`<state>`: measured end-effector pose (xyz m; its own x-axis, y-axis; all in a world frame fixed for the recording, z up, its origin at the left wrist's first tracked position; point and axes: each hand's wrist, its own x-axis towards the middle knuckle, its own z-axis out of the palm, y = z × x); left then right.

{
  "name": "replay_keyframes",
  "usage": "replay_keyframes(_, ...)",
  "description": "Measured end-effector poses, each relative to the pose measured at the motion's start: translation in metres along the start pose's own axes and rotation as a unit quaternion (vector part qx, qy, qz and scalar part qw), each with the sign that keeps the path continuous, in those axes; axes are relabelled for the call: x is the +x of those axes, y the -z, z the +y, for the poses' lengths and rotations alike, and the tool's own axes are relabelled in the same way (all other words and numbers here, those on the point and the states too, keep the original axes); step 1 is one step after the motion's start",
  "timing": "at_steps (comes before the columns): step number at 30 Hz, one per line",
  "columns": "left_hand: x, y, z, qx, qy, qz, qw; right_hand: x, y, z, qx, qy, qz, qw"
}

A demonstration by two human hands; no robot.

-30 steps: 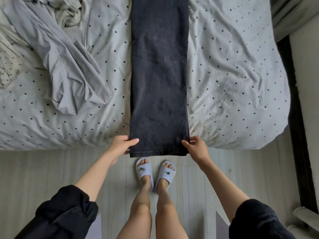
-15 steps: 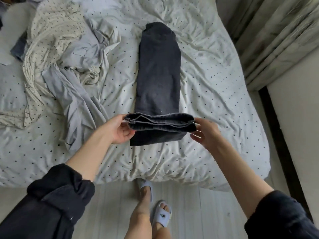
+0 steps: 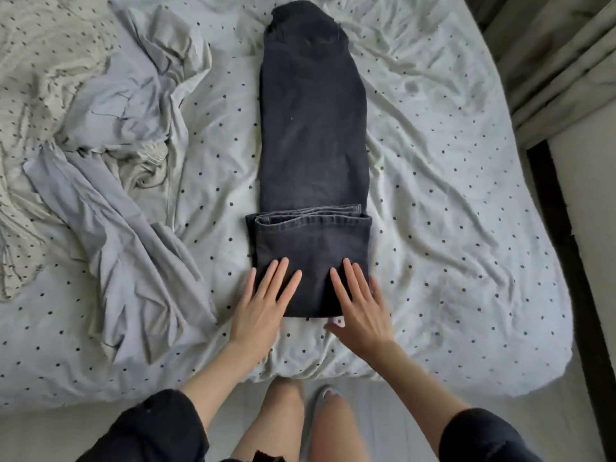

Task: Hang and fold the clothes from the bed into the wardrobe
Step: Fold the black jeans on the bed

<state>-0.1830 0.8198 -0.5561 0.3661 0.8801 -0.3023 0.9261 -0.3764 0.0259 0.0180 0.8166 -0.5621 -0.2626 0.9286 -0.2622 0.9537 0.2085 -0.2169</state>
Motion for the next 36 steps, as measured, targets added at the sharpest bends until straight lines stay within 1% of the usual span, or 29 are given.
replay_keyframes(3, 0.014, -0.002, -0.005, 0.037, -0.014, 0.058, 0.998, 0.013, -0.008, 0.006, -0.040, 0.003, 0.009, 0.999)
replay_keyframes(4, 0.017, -0.001, -0.004, 0.045, -0.014, 0.062, 0.997, 0.015, -0.009, 0.006, -0.054, -0.002, 0.012, 0.998)
replay_keyframes(6, 0.018, 0.004, -0.001, 0.038, -0.015, 0.046, 0.998, 0.014, -0.011, 0.005, -0.073, -0.001, 0.024, 0.997)
replay_keyframes(9, 0.019, 0.012, 0.000, 0.027, -0.021, 0.036, 0.999, 0.015, -0.008, 0.008, -0.063, 0.026, 0.035, 0.997)
replay_keyframes(10, 0.023, 0.022, 0.000, 0.016, -0.025, 0.022, 0.999, 0.017, -0.004, 0.011, -0.060, 0.038, 0.022, 0.997)
replay_keyframes(11, 0.022, 0.036, 0.003, -0.002, -0.019, -0.018, 1.000, 0.016, 0.004, 0.014, -0.059, 0.059, 0.009, 0.997)
replay_keyframes(12, 0.028, 0.047, -0.001, -0.027, -0.012, -0.075, 0.997, 0.020, 0.014, 0.015, -0.051, 0.071, -0.002, 0.996)
replay_keyframes(14, 0.031, 0.074, -0.005, -0.118, 0.033, -0.179, 0.976, 0.016, 0.047, 0.018, -0.007, 0.078, -0.042, 0.996)
replay_keyframes(16, 0.044, 0.109, -0.014, -0.184, 0.046, -0.215, 0.958, 0.019, 0.086, 0.021, 0.042, 0.049, -0.106, 0.992)
replay_keyframes(18, 0.056, 0.145, -0.028, -0.251, 0.066, -0.259, 0.930, 0.028, 0.119, 0.029, 0.079, 0.044, -0.134, 0.987)
replay_keyframes(19, 0.061, 0.165, -0.035, -0.292, 0.078, -0.271, 0.914, 0.036, 0.139, 0.034, 0.098, 0.039, -0.147, 0.983)
replay_keyframes(20, 0.067, 0.179, -0.042, -0.324, 0.088, -0.261, 0.905, 0.044, 0.156, 0.038, 0.123, 0.030, -0.152, 0.980)
replay_keyframes(21, 0.075, 0.196, -0.051, -0.350, 0.099, -0.226, 0.904, 0.058, 0.176, 0.043, 0.144, 0.021, -0.136, 0.980)
replay_keyframes(22, 0.083, 0.208, -0.057, -0.377, 0.115, -0.173, 0.903, 0.071, 0.190, 0.046, 0.167, 0.004, -0.111, 0.980)
replay_keyframes(23, 0.094, 0.221, -0.064, -0.394, 0.129, -0.102, 0.904, 0.088, 0.205, 0.049, 0.189, -0.020, -0.070, 0.979)
replay_keyframes(24, 0.103, 0.229, -0.068, -0.387, 0.145, -0.025, 0.910, 0.104, 0.218, 0.049, 0.209, -0.042, -0.025, 0.977)
replay_keyframes(25, 0.113, 0.237, -0.072, -0.350, 0.156, 0.054, 0.922, 0.122, 0.231, 0.049, 0.221, -0.057, 0.009, 0.974)
replay_keyframes(26, 0.121, 0.242, -0.072, -0.286, 0.154, 0.134, 0.936, 0.138, 0.238, 0.047, 0.226, -0.066, 0.034, 0.971)
replay_keyframes(27, 0.127, 0.243, -0.070, -0.222, 0.138, 0.214, 0.941, 0.154, 0.243, 0.046, 0.229, -0.075, 0.043, 0.970)
replay_keyframes(28, 0.134, 0.241, -0.066, -0.169, 0.112, 0.281, 0.938, 0.172, 0.243, 0.047, 0.233, -0.084, 0.050, 0.968)
replay_keyframes(29, 0.141, 0.235, -0.063, -0.124, 0.081, 0.312, 0.939, 0.192, 0.242, 0.049, 0.236, -0.092, 0.055, 0.966)
replay_keyframes(30, 0.145, 0.223, -0.058, -0.095, 0.048, 0.291, 0.951, 0.208, 0.237, 0.051, 0.234, -0.097, 0.057, 0.966)
replay_keyframes(31, 0.147, 0.205, -0.053, -0.076, 0.022, 0.228, 0.970, 0.221, 0.230, 0.052, 0.227, -0.098, 0.056, 0.967)
replay_keyframes(32, 0.147, 0.186, -0.048, -0.057, 0.016, 0.140, 0.988, 0.230, 0.222, 0.053, 0.210, -0.091, 0.054, 0.972)
replay_keyframes(33, 0.148, 0.165, -0.047, -0.028, 0.023, 0.054, 0.998, 0.235, 0.212, 0.052, 0.180, -0.079, 0.052, 0.979)
replay_keyframes(34, 0.148, 0.147, -0.046, 0.000, 0.032, -0.006, 0.999, 0.234, 0.200, 0.051, 0.146, -0.063, 0.056, 0.986)
replay_keyframes(36, 0.149, 0.124, -0.047, 0.049, 0.044, -0.066, 0.996, 0.213, 0.175, 0.047, 0.089, -0.004, 0.094, 0.992)
